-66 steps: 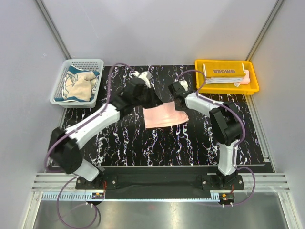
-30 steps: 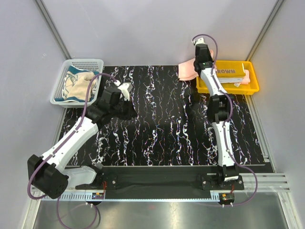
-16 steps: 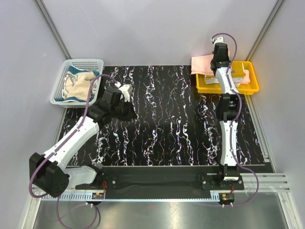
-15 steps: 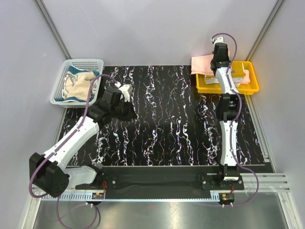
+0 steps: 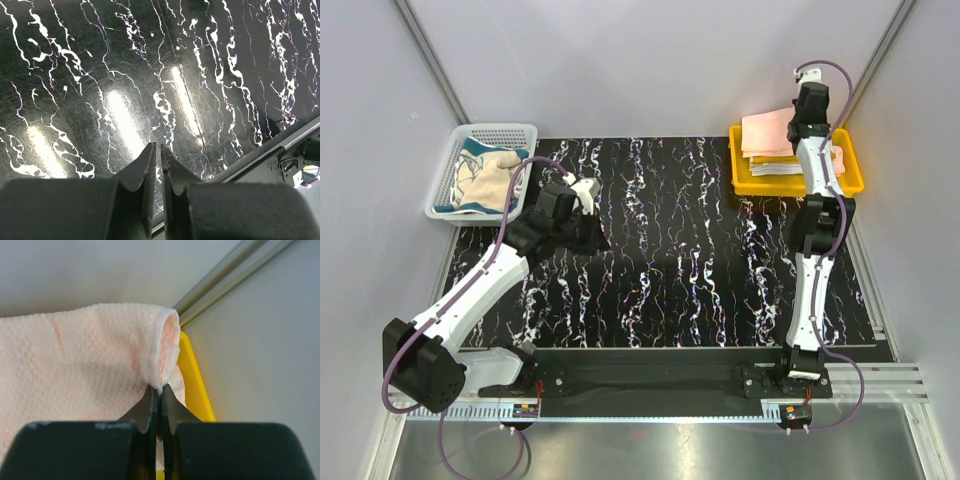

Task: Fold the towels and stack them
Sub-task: Neatly place the folded towel into the bin

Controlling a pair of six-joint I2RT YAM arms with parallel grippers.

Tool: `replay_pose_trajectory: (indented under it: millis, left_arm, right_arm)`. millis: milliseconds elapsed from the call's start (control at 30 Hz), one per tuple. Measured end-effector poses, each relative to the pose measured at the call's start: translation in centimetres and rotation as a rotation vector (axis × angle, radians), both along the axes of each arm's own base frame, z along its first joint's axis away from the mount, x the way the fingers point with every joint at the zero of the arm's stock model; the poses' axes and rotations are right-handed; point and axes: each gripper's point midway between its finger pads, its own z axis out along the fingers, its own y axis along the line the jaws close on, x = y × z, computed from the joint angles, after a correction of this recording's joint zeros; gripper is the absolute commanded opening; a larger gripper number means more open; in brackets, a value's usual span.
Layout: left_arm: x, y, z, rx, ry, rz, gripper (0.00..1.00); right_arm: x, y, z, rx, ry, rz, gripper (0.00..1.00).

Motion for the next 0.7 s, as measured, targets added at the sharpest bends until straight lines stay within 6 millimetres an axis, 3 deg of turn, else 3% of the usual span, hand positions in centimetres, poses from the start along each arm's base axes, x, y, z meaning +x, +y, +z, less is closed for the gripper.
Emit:
replay_pose_trajectory:
  millis: [67,167,200,267,300,400,500,600,700]
  left_arm:
    - [0.0,0.0,0.0,-0.002,0.001,-0.001,0.12]
    - [0.0,-0.1,0.1,-0.007,-0.001,-0.004,0.12]
    - [0.0,-0.1,0.1,-0.009,0.000,-0.005,0.12]
    - [0.0,-0.2,0.0,-0.011,0.004,-0.008,0.12]
    - [0.0,-0.2,-0.1,-0.011,0.007,-0.009,0.12]
    - [0.0,-0.2,-0.2,-0.010,0.011,-0.010,0.12]
    - [-0.1,-0.2,-0.4,-0.009,0.017,-0.011,0.12]
    - [-0.1,-0.2,-0.5,-0.010,0.018,-0.009,0.12]
    - [0.0,-0.1,-0.5,-0.010,0.017,-0.005,0.12]
  right_arm:
    - [-0.3,-1.0,0.0,0.016,-0.006,-0.012,0.07]
    - [-0.6,-2.3,-1.0,0.054,-0.008,-0.026,0.30]
    - [-0.7,-2.7,-1.4,0.070,-0.005,-0.029,0.55]
    - [-1.0,-3.3,-2.6,0.094,0.006,-0.046,0.88]
    - [-1.2,-3.4,-3.0,0.103,0.010,-0.053,1.00]
    - [-1.4,-3.5,-3.5,0.124,0.018,-0.065,1.00]
    - [-1.4,-2.9,-2.8,0.177,-0.003,-0.074,1.00]
    - [-1.2,-1.5,-1.0,0.275,-0.062,-0.070,1.00]
    - [-2.5,1.0,0.4,0.384,-0.083,-0.069,1.00]
